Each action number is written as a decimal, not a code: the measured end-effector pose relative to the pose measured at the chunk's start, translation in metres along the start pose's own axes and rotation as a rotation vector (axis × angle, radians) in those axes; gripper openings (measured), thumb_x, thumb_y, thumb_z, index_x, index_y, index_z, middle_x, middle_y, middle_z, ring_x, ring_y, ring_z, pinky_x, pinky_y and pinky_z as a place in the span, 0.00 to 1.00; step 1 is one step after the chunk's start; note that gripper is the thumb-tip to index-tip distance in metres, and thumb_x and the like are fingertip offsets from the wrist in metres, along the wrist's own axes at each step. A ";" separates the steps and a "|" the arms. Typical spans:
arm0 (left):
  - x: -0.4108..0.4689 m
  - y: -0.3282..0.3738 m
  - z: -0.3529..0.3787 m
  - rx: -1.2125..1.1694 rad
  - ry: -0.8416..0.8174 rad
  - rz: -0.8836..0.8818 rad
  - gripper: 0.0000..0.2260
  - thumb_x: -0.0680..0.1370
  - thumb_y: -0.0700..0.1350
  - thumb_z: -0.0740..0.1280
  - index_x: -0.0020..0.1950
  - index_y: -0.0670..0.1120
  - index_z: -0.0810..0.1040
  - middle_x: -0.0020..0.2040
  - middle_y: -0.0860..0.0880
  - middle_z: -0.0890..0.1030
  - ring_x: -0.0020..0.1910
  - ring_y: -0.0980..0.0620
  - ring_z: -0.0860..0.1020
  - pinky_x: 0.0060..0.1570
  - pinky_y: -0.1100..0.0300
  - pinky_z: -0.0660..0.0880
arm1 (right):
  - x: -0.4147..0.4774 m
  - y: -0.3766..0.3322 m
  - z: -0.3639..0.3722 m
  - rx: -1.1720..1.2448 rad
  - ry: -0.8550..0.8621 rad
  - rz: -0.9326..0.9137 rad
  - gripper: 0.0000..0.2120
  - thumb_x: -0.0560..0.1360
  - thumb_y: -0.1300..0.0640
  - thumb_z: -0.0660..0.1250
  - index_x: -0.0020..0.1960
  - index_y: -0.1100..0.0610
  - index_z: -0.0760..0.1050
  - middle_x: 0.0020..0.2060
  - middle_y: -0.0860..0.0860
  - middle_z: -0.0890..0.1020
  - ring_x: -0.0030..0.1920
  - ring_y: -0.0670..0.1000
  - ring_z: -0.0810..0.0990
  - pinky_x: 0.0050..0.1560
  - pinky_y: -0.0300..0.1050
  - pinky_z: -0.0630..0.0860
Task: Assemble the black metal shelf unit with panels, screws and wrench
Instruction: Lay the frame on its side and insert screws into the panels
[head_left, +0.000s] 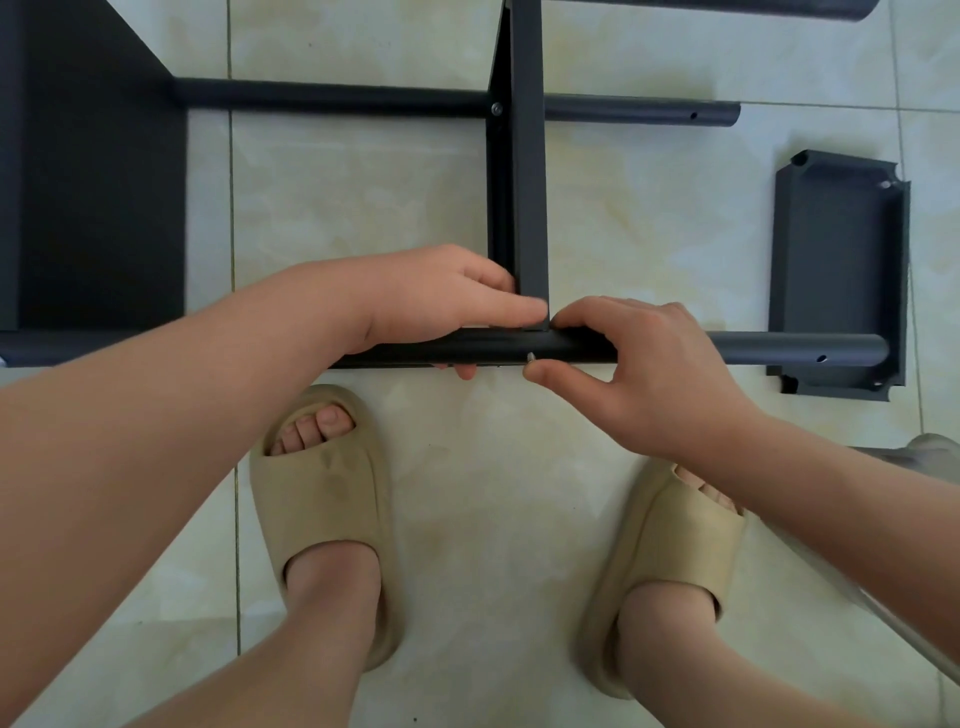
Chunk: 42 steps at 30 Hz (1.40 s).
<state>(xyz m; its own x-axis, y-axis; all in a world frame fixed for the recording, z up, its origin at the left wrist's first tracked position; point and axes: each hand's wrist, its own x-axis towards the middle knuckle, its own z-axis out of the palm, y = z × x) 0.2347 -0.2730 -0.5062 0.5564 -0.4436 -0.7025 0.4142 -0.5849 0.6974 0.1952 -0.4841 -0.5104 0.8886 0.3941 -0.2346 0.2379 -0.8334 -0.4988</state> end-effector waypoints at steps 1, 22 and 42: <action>0.001 0.001 0.001 0.041 0.025 -0.019 0.17 0.78 0.60 0.65 0.48 0.47 0.82 0.38 0.43 0.85 0.37 0.50 0.81 0.44 0.55 0.74 | 0.000 0.000 0.001 -0.002 0.008 -0.003 0.25 0.71 0.31 0.58 0.51 0.49 0.79 0.38 0.42 0.80 0.41 0.49 0.78 0.51 0.50 0.69; 0.007 -0.003 0.009 0.042 0.176 0.047 0.19 0.79 0.56 0.67 0.38 0.41 0.80 0.30 0.47 0.80 0.30 0.54 0.74 0.37 0.59 0.70 | -0.004 -0.001 0.005 -0.036 0.052 -0.001 0.22 0.72 0.31 0.58 0.49 0.48 0.76 0.38 0.42 0.79 0.40 0.49 0.76 0.53 0.48 0.65; 0.006 -0.003 0.007 0.063 0.135 0.033 0.19 0.79 0.59 0.66 0.36 0.48 0.81 0.33 0.48 0.84 0.32 0.54 0.77 0.41 0.57 0.73 | 0.002 0.001 0.004 0.015 0.072 -0.014 0.26 0.69 0.28 0.61 0.47 0.51 0.77 0.31 0.38 0.72 0.32 0.44 0.71 0.46 0.48 0.67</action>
<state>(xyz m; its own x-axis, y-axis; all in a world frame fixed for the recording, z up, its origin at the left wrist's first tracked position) 0.2315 -0.2783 -0.5137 0.6626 -0.3708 -0.6507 0.3504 -0.6144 0.7069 0.1955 -0.4821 -0.5148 0.9114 0.3760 -0.1672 0.2448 -0.8220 -0.5143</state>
